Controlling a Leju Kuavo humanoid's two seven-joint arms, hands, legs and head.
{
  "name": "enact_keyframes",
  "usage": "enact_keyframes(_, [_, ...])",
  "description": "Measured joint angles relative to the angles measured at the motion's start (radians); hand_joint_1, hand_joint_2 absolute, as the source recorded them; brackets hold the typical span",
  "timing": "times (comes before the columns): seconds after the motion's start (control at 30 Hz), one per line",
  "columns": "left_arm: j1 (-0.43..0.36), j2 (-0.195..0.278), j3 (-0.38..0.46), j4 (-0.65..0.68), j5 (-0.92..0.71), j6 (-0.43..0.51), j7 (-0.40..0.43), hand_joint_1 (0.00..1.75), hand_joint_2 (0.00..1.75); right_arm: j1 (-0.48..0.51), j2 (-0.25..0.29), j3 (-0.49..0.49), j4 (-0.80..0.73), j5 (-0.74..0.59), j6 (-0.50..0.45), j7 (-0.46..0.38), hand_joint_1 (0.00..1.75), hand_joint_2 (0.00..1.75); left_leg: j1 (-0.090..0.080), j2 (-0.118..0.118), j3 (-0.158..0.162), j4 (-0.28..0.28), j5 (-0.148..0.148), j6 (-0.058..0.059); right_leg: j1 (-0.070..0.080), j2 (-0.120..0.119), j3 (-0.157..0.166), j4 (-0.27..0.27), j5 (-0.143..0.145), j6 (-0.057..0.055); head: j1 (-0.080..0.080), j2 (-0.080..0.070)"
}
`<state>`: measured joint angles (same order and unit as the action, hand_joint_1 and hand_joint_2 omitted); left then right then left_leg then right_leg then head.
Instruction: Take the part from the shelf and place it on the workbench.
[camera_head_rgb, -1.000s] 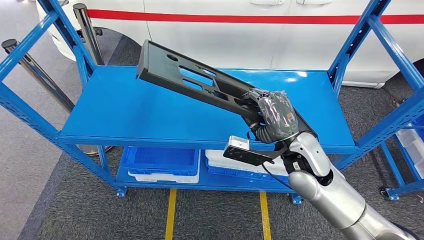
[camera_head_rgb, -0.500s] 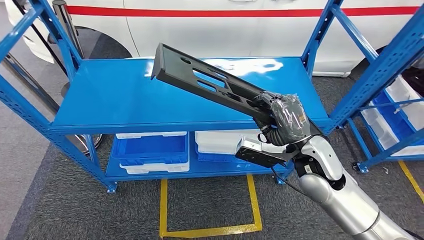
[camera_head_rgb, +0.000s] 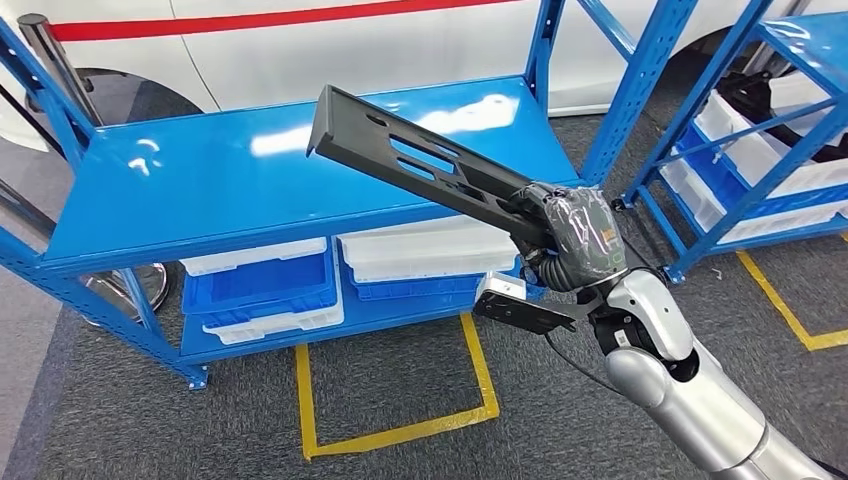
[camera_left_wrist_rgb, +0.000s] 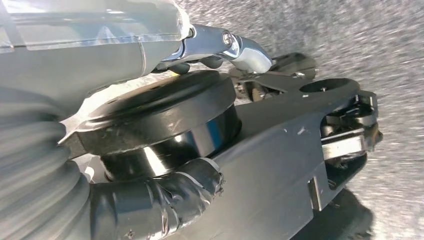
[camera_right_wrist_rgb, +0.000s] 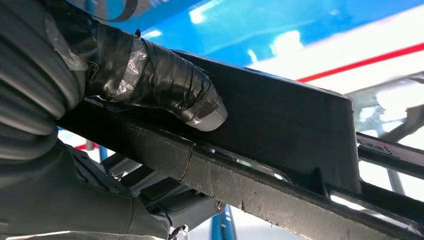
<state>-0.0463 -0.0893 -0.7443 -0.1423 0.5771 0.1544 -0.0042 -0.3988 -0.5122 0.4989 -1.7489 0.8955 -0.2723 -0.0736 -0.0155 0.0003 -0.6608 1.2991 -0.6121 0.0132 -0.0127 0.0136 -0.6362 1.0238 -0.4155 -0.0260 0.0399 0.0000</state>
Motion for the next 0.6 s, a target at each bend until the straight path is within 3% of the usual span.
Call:
enact_keyframes(0.03, [0.0, 0.0, 0.0, 0.0, 0.0, 0.0, 0.002, 0.0, 1.75, 0.0, 0.0, 0.0, 0.0, -0.001, 0.002, 0.003, 1.75, 1.75, 0.001, -0.004, 0.032, -0.027, 0.028, 0.002, 0.0, 0.012, -0.017, 0.004, 0.011, 0.003, 0.0, 0.0])
enact_keyframes(0.1, [0.003, 0.0, 0.0, 0.0, 0.0, 0.0, 0.005, 0.0, 1.75, 0.0, 0.001, 0.0, 0.0, -0.003, 0.004, 0.006, 1.75, 1.75, 0.005, -0.038, 0.13, -0.163, 0.065, 0.008, 0.0, 0.037, -0.047, 0.012, 0.033, 0.01, 0.0, 0.0])
enact_keyframes(0.17, [0.007, -0.001, 0.0, 0.0, -0.001, 0.0, 0.006, 0.0, 1.75, -0.001, 0.001, 0.0, 0.0, -0.004, 0.003, 0.005, 1.75, 1.75, 0.009, -0.075, 0.198, -0.275, 0.059, 0.015, 0.001, 0.058, -0.063, 0.015, 0.054, 0.02, 0.0, 0.0])
enact_keyframes(0.2, [0.007, -0.002, 0.0, 0.0, -0.001, 0.0, 0.006, 0.0, 1.75, -0.001, 0.001, 0.0, 0.001, -0.004, 0.002, 0.005, 1.75, 1.75, 0.008, -0.08, 0.207, -0.296, 0.054, 0.018, 0.001, 0.068, -0.067, 0.012, 0.066, 0.026, 0.0, 0.0])
enact_keyframes(0.27, [0.007, -0.004, 0.0, 0.0, -0.001, -0.001, 0.005, 0.0, 1.75, 0.001, 0.001, 0.0, 0.002, -0.004, 0.001, 0.003, 1.75, 1.75, 0.008, -0.058, 0.196, -0.303, 0.069, 0.029, 0.0, 0.084, -0.072, 0.003, 0.085, 0.04, 0.0, 0.0])
enact_keyframes(0.3, [0.007, -0.004, -0.001, 0.0, -0.001, 0.0, 0.004, 0.0, 1.75, 0.0, 0.001, 0.0, 0.003, -0.003, 0.001, 0.002, 1.75, 1.75, 0.009, -0.045, 0.189, -0.306, 0.082, 0.038, 0.0, 0.074, -0.081, 0.01, 0.071, 0.045, 0.002, 0.0])
enact_keyframes(0.33, [0.007, -0.005, -0.001, 0.0, -0.001, 0.0, 0.004, 0.0, 1.75, -0.002, 0.003, 0.0, 0.004, -0.001, 0.002, 0.002, 1.75, 1.75, 0.01, -0.03, 0.178, -0.31, 0.096, 0.047, 0.0, 0.056, -0.094, 0.037, 0.037, 0.05, 0.003, 0.0])
enact_keyframes(0.4, [0.007, -0.004, -0.001, 0.0, 0.0, 0.0, 0.003, 0.0, 1.75, -0.013, 0.013, 0.005, 0.01, 0.01, 0.006, 0.008, 1.75, 1.75, 0.008, -0.002, 0.152, -0.311, 0.12, 0.058, -0.003, 0.009, -0.127, 0.15, -0.067, 0.057, 0.005, 0.0])
enact_keyframes(0.43, [0.007, -0.004, -0.001, 0.0, 0.0, 0.0, 0.002, 0.0, 1.75, -0.019, 0.021, 0.01, 0.014, 0.017, 0.008, 0.011, 1.75, 1.75, 0.006, 0.013, 0.136, -0.308, 0.13, 0.059, -0.007, -0.002, -0.14, 0.217, -0.104, 0.062, 0.004, 0.0])
enact_keyframes(0.47, [0.006, -0.003, -0.001, 0.0, 0.0, -0.001, 0.002, 0.0, 1.75, -0.024, 0.029, 0.017, 0.019, 0.024, 0.009, 0.015, 1.75, 1.75, 0.005, 0.027, 0.121, -0.304, 0.138, 0.058, -0.011, -0.008, -0.143, 0.268, -0.116, 0.067, 0.004, 0.0])
enact_keyframes(0.5, [0.005, -0.002, -0.001, 0.0, 0.0, -0.001, 0.001, 0.0, 1.75, -0.029, 0.037, 0.024, 0.025, 0.031, 0.009, 0.019, 1.75, 1.75, 0.005, 0.04, 0.105, -0.299, 0.146, 0.057, -0.015, -0.011, -0.132, 0.293, -0.108, 0.071, 0.004, 0.0])
enact_keyframes(0.53, [0.004, -0.001, 0.0, 0.0, 0.0, -0.001, 0.001, 0.0, 1.75, -0.035, 0.043, 0.031, 0.029, 0.038, 0.008, 0.024, 1.75, 1.75, 0.005, 0.053, 0.089, -0.293, 0.152, 0.055, -0.018, -0.016, -0.104, 0.283, -0.087, 0.074, 0.004, 0.0])
enact_keyframes(0.57, [0.003, -0.001, 0.0, 0.0, 0.0, -0.001, 0.002, 0.0, 1.75, -0.04, 0.047, 0.037, 0.034, 0.045, 0.006, 0.027, 1.75, 1.75, 0.005, 0.064, 0.075, -0.286, 0.157, 0.053, -0.02, -0.025, -0.056, 0.236, -0.066, 0.074, 0.005, 0.0])
enact_keyframes(0.6, [0.002, -0.001, -0.001, 0.0, 0.0, -0.001, 0.002, 0.0, 1.75, -0.045, 0.049, 0.041, 0.037, 0.05, 0.003, 0.03, 1.75, 1.75, 0.004, 0.072, 0.063, -0.28, 0.162, 0.049, -0.018, -0.043, 0.0, 0.166, -0.063, 0.072, 0.004, 0.0])
